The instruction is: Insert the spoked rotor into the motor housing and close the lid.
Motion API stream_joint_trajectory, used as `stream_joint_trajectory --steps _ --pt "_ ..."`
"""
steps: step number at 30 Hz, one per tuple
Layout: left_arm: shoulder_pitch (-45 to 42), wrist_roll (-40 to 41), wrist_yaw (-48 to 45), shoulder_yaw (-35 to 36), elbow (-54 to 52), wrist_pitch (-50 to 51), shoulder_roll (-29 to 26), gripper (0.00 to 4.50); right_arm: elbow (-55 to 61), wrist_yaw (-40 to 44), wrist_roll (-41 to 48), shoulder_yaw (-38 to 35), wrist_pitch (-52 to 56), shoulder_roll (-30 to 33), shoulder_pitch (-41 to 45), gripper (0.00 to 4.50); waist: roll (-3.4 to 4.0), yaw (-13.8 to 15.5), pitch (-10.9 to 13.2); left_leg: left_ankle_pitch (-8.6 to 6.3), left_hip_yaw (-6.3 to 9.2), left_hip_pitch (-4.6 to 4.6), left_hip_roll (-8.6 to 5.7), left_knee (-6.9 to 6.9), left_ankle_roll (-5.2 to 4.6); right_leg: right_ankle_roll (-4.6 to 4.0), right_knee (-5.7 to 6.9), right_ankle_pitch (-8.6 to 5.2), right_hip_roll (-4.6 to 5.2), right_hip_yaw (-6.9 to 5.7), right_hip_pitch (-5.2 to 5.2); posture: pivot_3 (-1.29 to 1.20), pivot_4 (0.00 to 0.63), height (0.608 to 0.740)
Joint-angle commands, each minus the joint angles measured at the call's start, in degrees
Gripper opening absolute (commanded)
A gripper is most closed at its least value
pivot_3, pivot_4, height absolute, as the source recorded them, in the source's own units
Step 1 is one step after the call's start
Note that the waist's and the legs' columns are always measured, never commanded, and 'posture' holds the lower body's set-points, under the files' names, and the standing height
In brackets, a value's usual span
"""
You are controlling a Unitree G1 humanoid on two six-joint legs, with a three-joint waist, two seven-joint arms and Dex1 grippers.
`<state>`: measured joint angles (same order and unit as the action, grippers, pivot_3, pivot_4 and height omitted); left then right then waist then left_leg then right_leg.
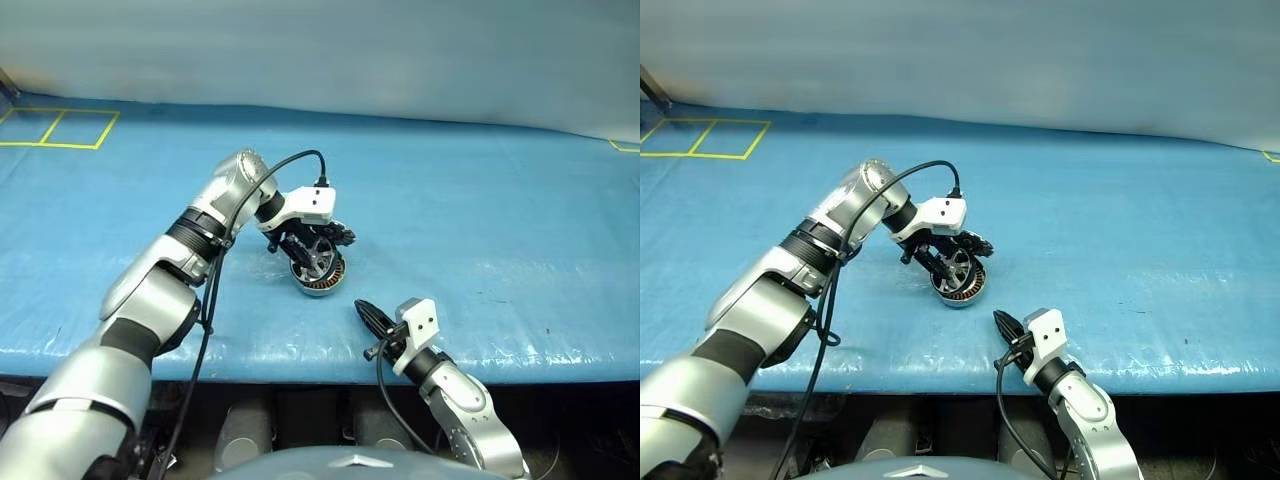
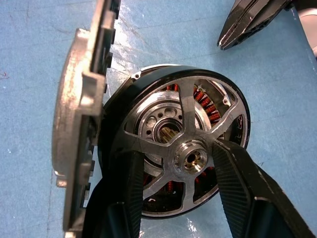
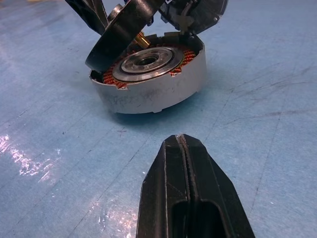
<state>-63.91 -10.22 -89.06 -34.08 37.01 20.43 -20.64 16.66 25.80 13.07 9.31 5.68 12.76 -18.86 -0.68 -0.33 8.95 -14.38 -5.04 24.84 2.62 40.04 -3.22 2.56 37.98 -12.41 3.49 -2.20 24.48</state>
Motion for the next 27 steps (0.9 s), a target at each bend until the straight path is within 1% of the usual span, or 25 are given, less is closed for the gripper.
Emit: stream_joint_trajectory --steps 1,5,8,12,19,22,24,25,27 --pt "-1.60 -0.45 -0.29 0.38 0.57 -0.93 0.62 3.04 1.20 -0.37 -0.22 -0.28 -1.04 -0.17 0.39 0.00 0.00 -0.01 0.00 0.00 0.00 0.01 0.00 0.00 0.00 0.00 0.00 0.00 0.00 0.00 0.01 0.00 0.150 0.740" --pt "-1.92 0.22 -0.66 1.05 0.62 -1.00 1.01 4.43 1.12 -0.49 -0.27 -0.36 -0.96 -0.21 0.52 0.00 0.00 -0.07 0.00 -0.01 0.01 0.08 0.00 0.00 -0.01 -0.01 0.00 0.00 -0.01 0.00 0.06 0.00 0.150 0.740" --pt "-1.71 1.35 -1.74 1.84 -0.95 -0.04 0.72 4.47 1.21 -0.55 -0.18 -0.41 -0.88 -0.10 0.41 0.00 0.00 -0.08 0.00 -0.01 0.01 0.09 -0.01 0.00 -0.01 -0.01 -0.01 0.00 0.00 -0.01 0.07 0.00 0.150 0.740" --pt "-0.69 4.67 -3.43 2.38 -5.72 2.93 -1.22 4.47 1.29 -0.43 -0.07 -0.44 -0.48 0.22 0.44 0.00 0.00 -0.12 0.00 -0.01 0.02 0.09 0.00 0.00 -0.01 -0.01 -0.01 0.00 0.00 0.00 0.07 0.00 0.150 0.740" --pt "2.99 11.20 -3.44 0.71 -17.02 7.97 -8.69 4.47 0.97 0.27 0.13 -0.24 0.41 0.88 1.64 0.00 0.02 -0.32 0.00 -0.01 0.04 0.06 0.11 -0.01 -0.01 -0.03 0.01 -0.01 0.00 0.01 0.06 0.00 0.150 0.740" --pt "5.12 15.11 -3.44 2.32 -22.90 11.81 -11.29 3.91 1.13 0.54 0.16 -0.14 0.90 1.01 2.19 0.00 0.01 -0.17 0.00 0.00 0.04 0.05 0.17 -0.01 0.00 -0.03 0.02 -0.01 0.01 0.01 0.05 0.00 0.150 0.740" --pt "7.69 18.43 -3.44 4.41 -28.47 15.26 -13.57 3.26 1.65 0.60 0.22 -0.11 1.26 1.05 2.49 0.00 0.01 -0.12 0.00 0.00 0.05 0.06 0.14 -0.01 -0.01 -0.03 0.01 -0.01 0.04 0.01 0.03 0.00 0.150 0.740" --pt "10.51 20.40 -3.02 6.65 -32.20 17.59 -15.08 2.96 2.23 0.38 0.23 -0.26 1.48 1.01 2.72 0.00 0.03 -0.27 0.00 0.00 0.05 0.06 0.14 -0.01 -0.01 -0.03 0.00 -0.01 0.04 0.02 0.04 0.00 0.150 0.740" --pt "14.91 23.01 -1.62 9.59 -37.91 20.92 -17.40 2.17 3.40 -0.01 0.42 -0.59 1.93 1.01 2.72 0.00 0.04 -0.35 -0.01 -0.02 0.03 0.03 0.16 -0.03 -0.02 -0.05 0.01 -0.01 0.04 0.06 0.04 0.00 0.150 0.740"
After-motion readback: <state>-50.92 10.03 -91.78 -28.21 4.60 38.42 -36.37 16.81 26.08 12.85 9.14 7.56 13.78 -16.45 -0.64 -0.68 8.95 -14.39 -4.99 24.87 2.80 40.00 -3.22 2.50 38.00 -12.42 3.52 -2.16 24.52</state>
